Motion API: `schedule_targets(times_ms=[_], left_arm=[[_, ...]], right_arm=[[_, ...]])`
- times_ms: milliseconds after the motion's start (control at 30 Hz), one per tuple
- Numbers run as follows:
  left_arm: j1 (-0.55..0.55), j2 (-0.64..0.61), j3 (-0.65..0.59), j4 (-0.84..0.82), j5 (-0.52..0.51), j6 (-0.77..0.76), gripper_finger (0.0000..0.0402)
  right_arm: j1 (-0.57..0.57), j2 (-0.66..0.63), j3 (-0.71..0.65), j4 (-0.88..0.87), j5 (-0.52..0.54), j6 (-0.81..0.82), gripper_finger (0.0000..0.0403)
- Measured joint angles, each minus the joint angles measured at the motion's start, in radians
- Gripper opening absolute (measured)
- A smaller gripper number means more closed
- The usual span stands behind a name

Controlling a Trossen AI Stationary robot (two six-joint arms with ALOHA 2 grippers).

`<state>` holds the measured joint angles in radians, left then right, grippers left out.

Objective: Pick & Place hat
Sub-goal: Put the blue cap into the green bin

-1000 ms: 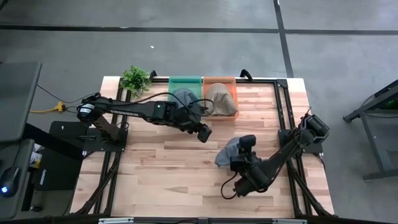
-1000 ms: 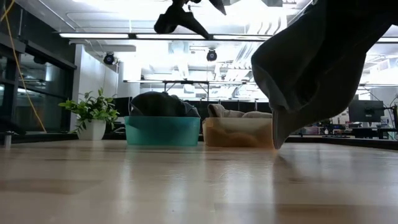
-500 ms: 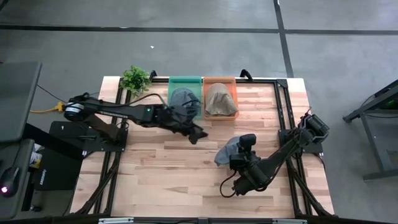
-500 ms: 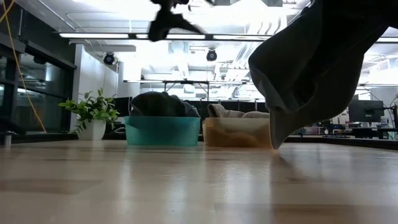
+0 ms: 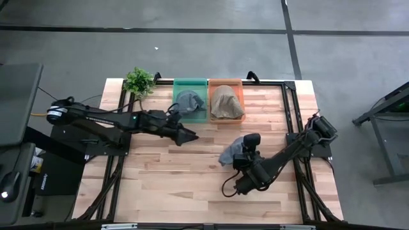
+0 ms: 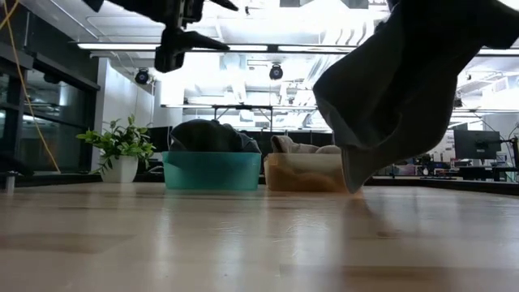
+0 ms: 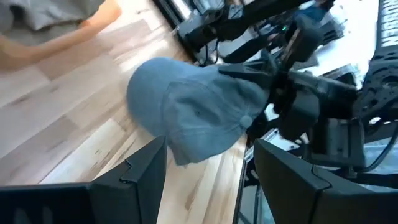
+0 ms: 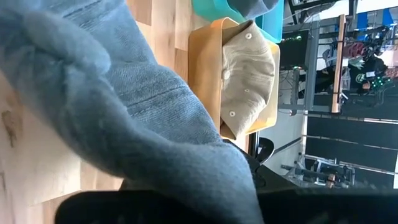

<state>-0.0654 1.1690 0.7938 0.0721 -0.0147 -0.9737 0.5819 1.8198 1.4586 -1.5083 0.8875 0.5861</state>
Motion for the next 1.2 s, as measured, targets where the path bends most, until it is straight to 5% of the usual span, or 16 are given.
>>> schedule_targets(times_ms=[567, 1200], left_arm=[[0.000, -0.244, -0.208, 0.027, -0.039, -0.004, 0.0218], [0.000, -0.495, -0.355, 0.054, 0.052, -0.021, 0.0218]], right_arm=[[-0.150, 0.000, 0.195, 0.148, 0.095, -0.308, 0.0000], [-0.442, 0.000, 0.381, 0.726, 0.077, -0.967, 0.0000]])
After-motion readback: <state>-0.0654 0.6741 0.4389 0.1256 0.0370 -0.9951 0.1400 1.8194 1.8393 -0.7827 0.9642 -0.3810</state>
